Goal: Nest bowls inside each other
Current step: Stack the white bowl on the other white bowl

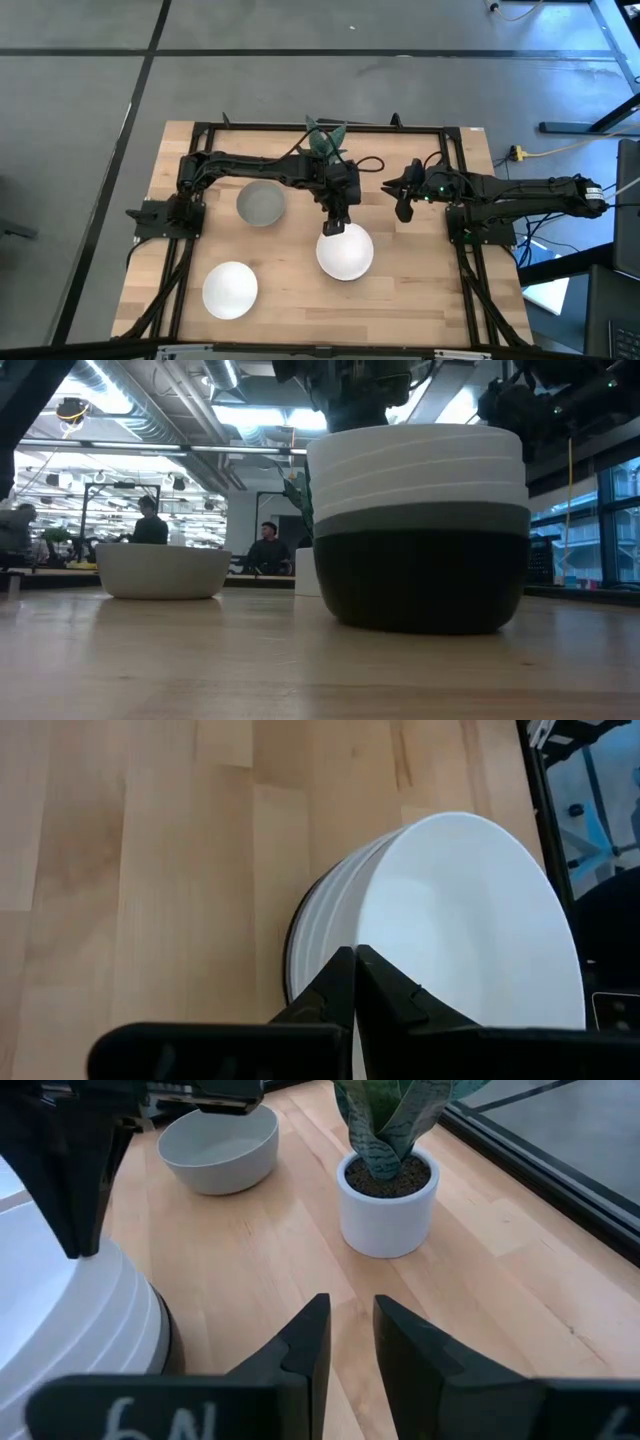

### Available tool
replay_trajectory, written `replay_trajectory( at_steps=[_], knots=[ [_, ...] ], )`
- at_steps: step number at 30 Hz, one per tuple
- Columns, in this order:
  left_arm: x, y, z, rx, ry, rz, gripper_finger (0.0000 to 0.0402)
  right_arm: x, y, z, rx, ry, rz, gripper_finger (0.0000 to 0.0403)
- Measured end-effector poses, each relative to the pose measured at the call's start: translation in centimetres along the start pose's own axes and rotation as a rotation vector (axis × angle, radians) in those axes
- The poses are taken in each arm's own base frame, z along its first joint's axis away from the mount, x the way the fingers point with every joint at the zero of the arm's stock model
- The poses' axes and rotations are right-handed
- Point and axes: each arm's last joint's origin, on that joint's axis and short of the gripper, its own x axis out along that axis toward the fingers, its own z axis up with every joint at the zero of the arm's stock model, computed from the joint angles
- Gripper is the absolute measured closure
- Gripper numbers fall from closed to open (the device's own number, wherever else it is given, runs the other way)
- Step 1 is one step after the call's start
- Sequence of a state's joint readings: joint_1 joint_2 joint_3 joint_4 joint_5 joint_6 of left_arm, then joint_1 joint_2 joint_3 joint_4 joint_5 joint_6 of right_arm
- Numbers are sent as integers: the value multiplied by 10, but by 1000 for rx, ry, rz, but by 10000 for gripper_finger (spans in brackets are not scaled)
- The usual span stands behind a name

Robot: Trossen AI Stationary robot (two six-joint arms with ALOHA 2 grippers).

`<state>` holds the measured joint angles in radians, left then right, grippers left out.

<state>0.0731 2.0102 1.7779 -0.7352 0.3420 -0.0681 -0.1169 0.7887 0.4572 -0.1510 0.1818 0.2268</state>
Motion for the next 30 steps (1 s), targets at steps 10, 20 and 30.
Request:
replay_trajectory(
  at_steps=[10,20,30],
  knots=[
    [-2,-1,9,31,-93,18,375,0,0,0,2,4,0,321],
    [-3,-8,15,90,-144,-69,331,0,0,0,6,4,1,321],
    [-65,-28,23,215,-283,-48,335,0,0,0,7,4,1,321]
  ],
)
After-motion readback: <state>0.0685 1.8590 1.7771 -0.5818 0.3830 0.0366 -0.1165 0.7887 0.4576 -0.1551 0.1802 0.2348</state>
